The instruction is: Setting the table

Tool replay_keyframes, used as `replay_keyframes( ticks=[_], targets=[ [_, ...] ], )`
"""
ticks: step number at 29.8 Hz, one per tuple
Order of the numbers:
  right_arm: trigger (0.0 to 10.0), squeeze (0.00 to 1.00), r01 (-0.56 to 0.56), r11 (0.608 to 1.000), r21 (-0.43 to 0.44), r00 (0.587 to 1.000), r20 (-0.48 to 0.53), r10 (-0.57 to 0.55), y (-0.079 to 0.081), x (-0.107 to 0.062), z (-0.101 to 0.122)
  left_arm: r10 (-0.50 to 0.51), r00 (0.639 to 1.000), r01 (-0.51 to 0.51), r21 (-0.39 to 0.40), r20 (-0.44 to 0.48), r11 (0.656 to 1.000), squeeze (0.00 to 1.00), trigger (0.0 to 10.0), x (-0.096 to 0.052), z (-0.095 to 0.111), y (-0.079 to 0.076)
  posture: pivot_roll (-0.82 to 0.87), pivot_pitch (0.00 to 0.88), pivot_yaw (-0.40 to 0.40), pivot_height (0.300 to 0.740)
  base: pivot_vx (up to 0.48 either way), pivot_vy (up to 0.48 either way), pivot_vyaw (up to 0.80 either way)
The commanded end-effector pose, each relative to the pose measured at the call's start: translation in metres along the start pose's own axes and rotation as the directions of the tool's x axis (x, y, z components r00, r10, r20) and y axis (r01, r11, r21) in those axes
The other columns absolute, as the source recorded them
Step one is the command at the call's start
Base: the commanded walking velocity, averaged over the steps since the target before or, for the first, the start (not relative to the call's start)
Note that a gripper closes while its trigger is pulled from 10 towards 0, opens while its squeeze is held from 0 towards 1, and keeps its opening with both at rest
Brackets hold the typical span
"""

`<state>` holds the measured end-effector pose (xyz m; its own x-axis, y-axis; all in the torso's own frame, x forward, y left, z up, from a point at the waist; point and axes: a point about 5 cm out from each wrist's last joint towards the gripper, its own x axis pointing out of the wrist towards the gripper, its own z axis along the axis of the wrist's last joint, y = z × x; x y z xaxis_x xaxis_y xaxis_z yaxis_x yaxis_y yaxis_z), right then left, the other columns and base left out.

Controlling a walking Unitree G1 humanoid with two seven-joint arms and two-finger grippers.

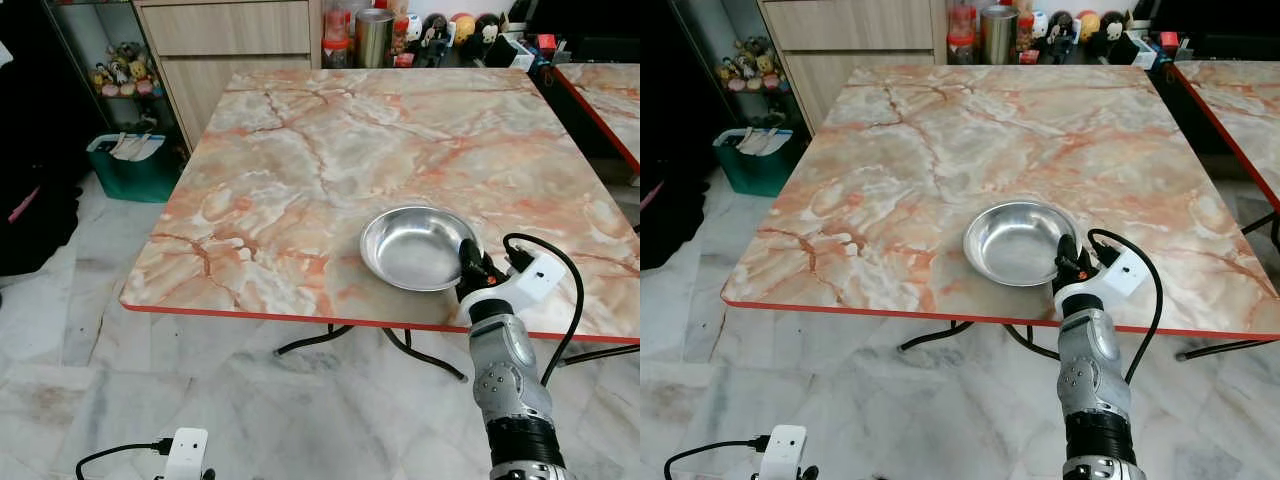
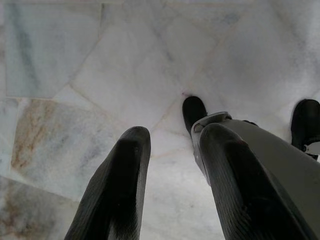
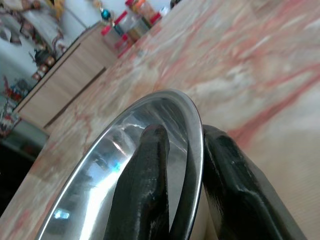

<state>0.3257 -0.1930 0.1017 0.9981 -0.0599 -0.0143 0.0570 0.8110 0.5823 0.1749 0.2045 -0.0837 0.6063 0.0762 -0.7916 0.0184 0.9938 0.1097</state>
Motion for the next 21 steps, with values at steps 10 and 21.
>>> replay_keyframes(
  ticks=[10,21],
  targets=[
    [10.0,0.0,-0.035,0.999,-0.016,0.999,-0.023,0.035,0.005,0.002,-0.003,0.007,0.999,-0.007,0.014,-0.04,1.0,0.0,10.0,-0.003,-0.011,0.005,0.01,0.119,0.03,0.74,0.0,0.0,0.0],
    [10.0,0.0,-0.031,0.999,-0.035,0.999,-0.036,0.03,0.004,0.001,-0.008,-0.009,1.0,0.009,0.019,-0.014,1.0,0.0,10.0,0.001,0.0,-0.003,0.01,0.122,0.029,0.74,0.0,0.0,0.0]
  ],
)
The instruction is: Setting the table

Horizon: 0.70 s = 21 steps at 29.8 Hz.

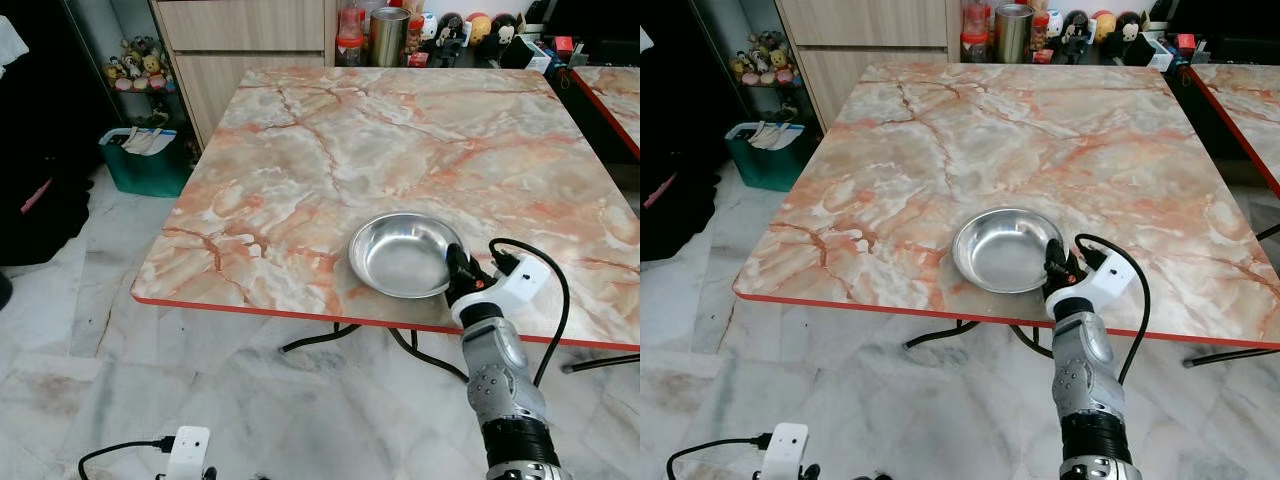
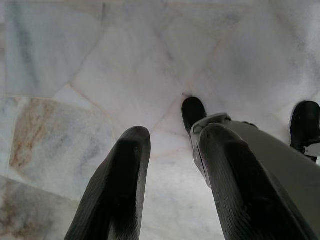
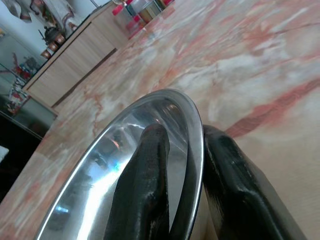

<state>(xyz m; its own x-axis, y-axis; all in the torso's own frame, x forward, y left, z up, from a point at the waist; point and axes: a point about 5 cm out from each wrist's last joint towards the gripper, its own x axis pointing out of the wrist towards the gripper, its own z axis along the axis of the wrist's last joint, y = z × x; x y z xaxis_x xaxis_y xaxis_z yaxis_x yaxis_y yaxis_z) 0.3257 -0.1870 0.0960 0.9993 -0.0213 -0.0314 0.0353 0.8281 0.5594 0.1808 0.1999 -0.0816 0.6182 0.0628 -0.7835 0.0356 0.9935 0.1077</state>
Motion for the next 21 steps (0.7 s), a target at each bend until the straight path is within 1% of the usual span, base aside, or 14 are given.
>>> replay_keyframes(
  ticks=[1,9,10,11,12,13,16,17,21],
  targets=[
    [10.0,0.0,-0.008,1.0,-0.007,1.0,0.001,0.008,0.002,0.0008,0.0,0.003,1.0,-0.003,0.006,-0.029,1.0,0.0,10.0,-0.0012,-0.0064,0.0009,0.01,0.122,0.029,0.74,0.0,0.0,0.0],
    [10.0,0.0,0.035,0.999,-0.013,0.999,-0.003,-0.035,-0.003,-0.0007,-0.0027,0.006,0.999,-0.006,0.001,-0.037,1.0,0.0,10.0,-0.0027,-0.0107,0.0051,0.01,0.135,0.032,0.74,0.0,0.0,0.0],
    [10.0,0.13,0.036,0.999,-0.014,0.999,-0.004,-0.036,-0.0035,-0.001,-0.003,0.007,0.999,-0.007,0.0,-0.038,1.0,0.0,10.0,-0.0028,-0.0112,0.0052,0.01,0.136,0.032,0.74,0.0,0.0,0.0],
    [10.0,0.13,0.037,0.999,-0.014,0.999,-0.004,-0.037,-0.0037,-0.0011,-0.0032,0.007,0.999,-0.007,0.0,-0.038,1.0,0.0,10.0,-0.0029,-0.0115,0.0053,0.01,0.137,0.033,0.74,0.0,0.0,0.0],
    [10.0,0.42,0.038,0.999,-0.014,0.999,-0.005,-0.038,-0.0038,-0.0012,-0.0034,0.006,0.999,-0.006,-0.001,-0.038,1.0,0.0,10.0,-0.003,-0.0118,0.0053,0.01,0.137,0.033,0.74,0.0,0.0,0.0],
    [10.0,0.85,0.038,0.999,-0.016,0.999,-0.006,-0.038,-0.0036,-0.0013,-0.0036,0.006,0.999,-0.006,-0.002,-0.038,1.0,0.0,10.0,-0.0031,-0.0121,0.0052,0.01,0.139,0.033,0.74,0.0,0.0,0.0],
    [10.0,0.86,0.04,0.999,-0.015,0.999,-0.006,-0.04,-0.0034,-0.0013,-0.004,0.006,0.999,-0.006,-0.003,-0.036,1.0,0.0,10.0,-0.0032,-0.012,0.0051,0.01,0.138,0.034,0.74,0.0,0.0,0.0],
    [10.0,0.96,0.04,0.999,-0.014,0.999,-0.005,-0.04,-0.0033,-0.0013,-0.0041,0.005,0.999,-0.005,-0.003,-0.035,1.0,0.0,10.0,-0.0031,-0.0119,0.005,0.01,0.138,0.034,0.74,0.0,0.0,0.0],
    [10.0,0.98,0.043,0.999,-0.013,0.999,-0.007,-0.043,-0.0019,-0.0008,-0.0054,0.004,1.0,-0.004,-0.004,-0.028,1.0,0.0,10.0,-0.0026,-0.0098,0.0043,0.01,0.139,0.034,0.74,0.0,0.0,0.0]
  ],
)
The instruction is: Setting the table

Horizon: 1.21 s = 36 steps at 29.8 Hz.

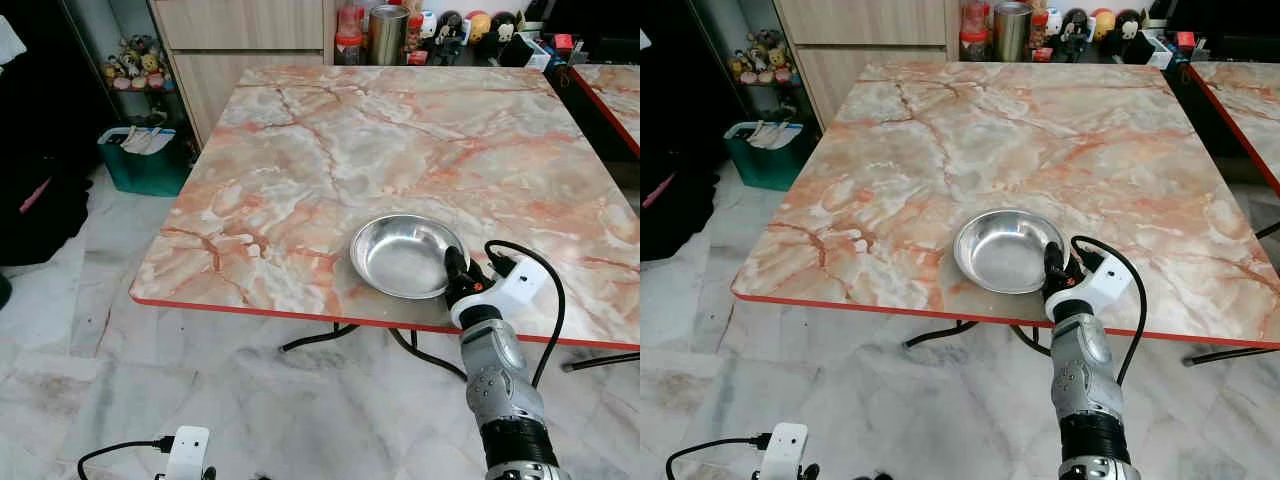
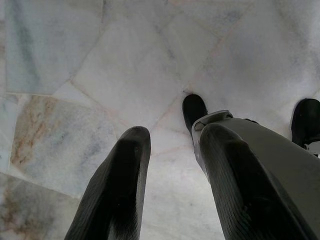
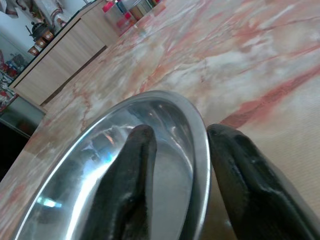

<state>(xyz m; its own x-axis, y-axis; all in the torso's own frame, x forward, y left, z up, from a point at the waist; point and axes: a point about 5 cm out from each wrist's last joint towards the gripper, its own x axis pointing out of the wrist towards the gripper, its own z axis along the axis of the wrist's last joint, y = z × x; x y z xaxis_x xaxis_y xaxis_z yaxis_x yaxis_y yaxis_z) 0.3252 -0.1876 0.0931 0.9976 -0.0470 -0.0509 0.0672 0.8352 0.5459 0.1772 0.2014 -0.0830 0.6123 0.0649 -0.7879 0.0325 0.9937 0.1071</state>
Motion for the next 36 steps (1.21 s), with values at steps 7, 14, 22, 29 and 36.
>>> replay_keyframes(
  ticks=[7,14,22,29,36],
  targets=[
    [10.0,0.99,0.011,1.0,0.006,1.0,0.0,-0.011,0.001,0.0,-0.002,0.0,1.0,0.0,-0.005,-0.016,1.0,0.0,10.0,-0.001,-0.004,0.003,0.01,0.136,0.036,0.74,0.0,0.0,0.0],
    [10.0,0.98,0.016,1.0,0.003,1.0,0.014,-0.016,0.0,-0.001,0.002,0.01,1.0,-0.01,-0.012,0.002,1.0,0.0,10.0,-0.001,-0.002,0.004,0.02,0.14,0.033,0.74,0.0,0.0,0.0],
    [10.0,0.0,0.055,0.993,-0.101,0.994,0.104,-0.045,-0.003,-0.003,0.022,0.012,1.0,-0.011,-0.027,0.017,1.0,0.0,10.0,-0.001,-0.001,0.005,0.02,0.142,0.033,0.74,0.0,0.0,0.0],
    [10.0,0.0,0.054,0.852,-0.52,0.978,0.2,0.06,0.01,-0.004,0.037,0.013,0.999,-0.011,-0.035,0.033,0.999,0.0,10.0,-0.001,0.001,0.003,0.01,0.147,0.029,0.74,0.0,0.0,0.0],
    [10.0,0.0,0.033,0.821,-0.57,0.964,0.235,0.124,0.026,-0.001,0.043,0.004,0.998,0.0,-0.048,0.063,0.999,0.0,10.0,0.0,0.006,-0.005,0.01,0.139,0.02,0.74,0.0,0.0,0.0]
  ],
)
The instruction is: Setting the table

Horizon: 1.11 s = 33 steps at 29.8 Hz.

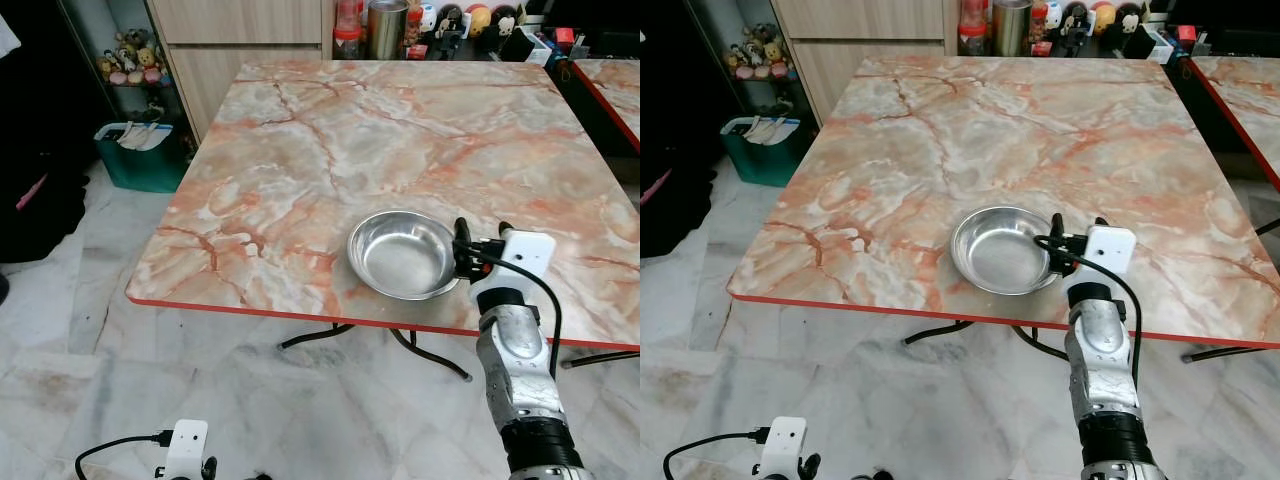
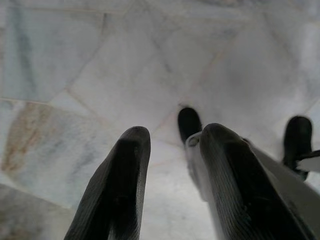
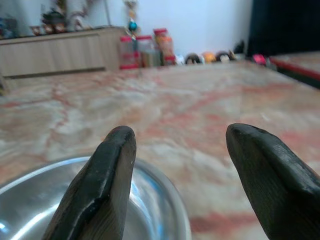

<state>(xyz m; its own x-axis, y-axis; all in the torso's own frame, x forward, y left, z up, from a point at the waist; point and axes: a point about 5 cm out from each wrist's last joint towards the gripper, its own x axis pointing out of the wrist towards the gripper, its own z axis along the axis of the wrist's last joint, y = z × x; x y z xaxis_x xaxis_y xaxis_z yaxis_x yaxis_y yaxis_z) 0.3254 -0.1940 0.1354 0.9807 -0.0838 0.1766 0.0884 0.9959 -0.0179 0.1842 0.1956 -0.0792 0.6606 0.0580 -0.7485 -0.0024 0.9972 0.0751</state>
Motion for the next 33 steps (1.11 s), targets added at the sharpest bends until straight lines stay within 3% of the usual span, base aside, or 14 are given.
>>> replay_keyframes(
  ticks=[1,17,26,33],
  targets=[
    [10.0,0.0,-0.013,1.0,-0.02,0.999,0.04,0.014,0.005,0.002,0.007,0.002,1.0,-0.002,0.016,0.014,1.0,0.0,10.0,-0.001,-0.001,-0.001,0.01,0.138,0.018,0.74,0.0,0.0,0.0],
    [10.0,0.0,-0.024,0.997,-0.067,0.998,0.054,0.028,0.008,-0.002,0.003,-0.002,0.999,0.001,0.022,0.04,1.0,0.0,10.0,-0.002,0.0,0.001,0.0,0.12,0.011,0.74,0.0,-0.42,0.0],
    [10.0,0.0,-0.045,0.996,-0.072,0.999,0.021,0.046,0.009,-0.014,-0.008,-0.005,0.999,0.004,0.023,0.032,1.0,0.0,10.0,-0.002,-0.002,0.001,0.0,0.12,0.008,0.74,0.0,-0.48,0.0],
    [10.0,0.0,-0.031,0.996,-0.086,0.999,-0.014,0.03,0.002,-0.024,-0.018,-0.004,1.0,0.003,0.018,0.027,1.0,0.0,10.0,-0.002,-0.002,0.001,0.0,0.132,0.006,0.74,0.0,-0.48,0.0]
  ],
)
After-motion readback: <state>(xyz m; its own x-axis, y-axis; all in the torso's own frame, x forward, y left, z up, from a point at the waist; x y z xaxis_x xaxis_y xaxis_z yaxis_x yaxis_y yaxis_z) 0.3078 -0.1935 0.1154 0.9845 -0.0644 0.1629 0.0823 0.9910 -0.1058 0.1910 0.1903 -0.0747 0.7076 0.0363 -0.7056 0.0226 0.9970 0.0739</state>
